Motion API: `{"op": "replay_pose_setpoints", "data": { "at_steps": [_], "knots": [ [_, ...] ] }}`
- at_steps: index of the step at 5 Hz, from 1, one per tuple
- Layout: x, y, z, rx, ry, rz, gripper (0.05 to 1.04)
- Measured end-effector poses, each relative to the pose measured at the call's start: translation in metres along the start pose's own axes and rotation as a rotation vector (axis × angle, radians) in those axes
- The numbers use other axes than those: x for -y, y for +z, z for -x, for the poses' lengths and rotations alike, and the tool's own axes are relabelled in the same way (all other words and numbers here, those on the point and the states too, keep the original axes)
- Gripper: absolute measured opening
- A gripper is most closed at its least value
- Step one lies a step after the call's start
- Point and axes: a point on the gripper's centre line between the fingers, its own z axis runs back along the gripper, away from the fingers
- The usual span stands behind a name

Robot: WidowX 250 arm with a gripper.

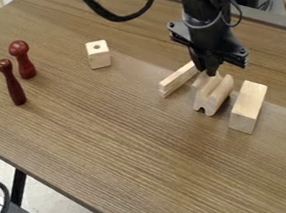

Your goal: Put the long block on top of arch with a ridge

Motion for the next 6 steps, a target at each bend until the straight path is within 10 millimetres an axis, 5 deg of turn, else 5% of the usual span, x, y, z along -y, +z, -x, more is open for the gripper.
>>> {"op": "replay_pose_setpoints", "data": {
  "at_steps": [6],
  "knots": [
    [0.014, 0.001, -0.001, 0.009, -0.026, 0.015, 0.110]
  ]
}}
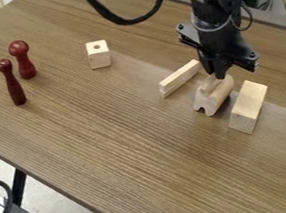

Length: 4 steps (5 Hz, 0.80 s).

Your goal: Put the long block on top of arch with a ridge

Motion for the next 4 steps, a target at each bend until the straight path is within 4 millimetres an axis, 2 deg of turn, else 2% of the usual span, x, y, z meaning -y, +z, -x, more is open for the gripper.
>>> {"op": "replay_pose_setpoints", "data": {
  "at_steps": [1, 3, 4],
  "knots": [
    [0.0014, 0.0002, -0.0018, 0.010, -0.010, 0.001, 0.280],
    [-0.0001, -0.0012, -0.0057, 0.016, -0.014, -0.010, 0.875],
    [-0.0011, 0.0012, -0.0053, 0.018, -0.019, -0.007, 1.005]
  ]
}}
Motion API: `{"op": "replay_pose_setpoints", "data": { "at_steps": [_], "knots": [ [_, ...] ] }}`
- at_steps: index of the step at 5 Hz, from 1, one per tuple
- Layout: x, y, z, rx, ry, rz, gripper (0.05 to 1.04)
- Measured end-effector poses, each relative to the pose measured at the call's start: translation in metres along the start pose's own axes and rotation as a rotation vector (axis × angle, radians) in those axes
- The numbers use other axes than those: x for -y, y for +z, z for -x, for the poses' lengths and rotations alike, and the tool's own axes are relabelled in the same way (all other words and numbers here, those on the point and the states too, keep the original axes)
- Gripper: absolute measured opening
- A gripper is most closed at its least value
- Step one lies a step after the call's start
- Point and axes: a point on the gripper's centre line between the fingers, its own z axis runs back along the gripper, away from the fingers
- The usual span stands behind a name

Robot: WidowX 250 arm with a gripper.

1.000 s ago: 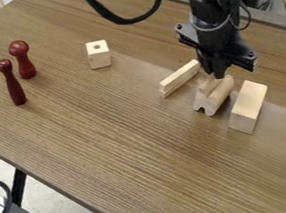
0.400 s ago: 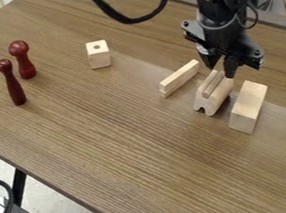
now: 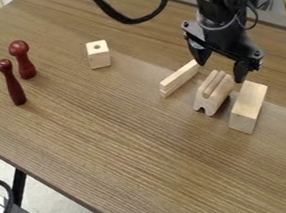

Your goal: Put the long block on top of arch with a ridge

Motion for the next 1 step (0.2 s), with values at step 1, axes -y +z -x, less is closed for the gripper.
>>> {"op": "replay_pose_setpoints", "data": {
  "at_steps": [1],
  "knots": [
    [-0.0077, 0.0259, 0.0027, 0.048, 0.007, 0.002, 1.001]
  ]
}}
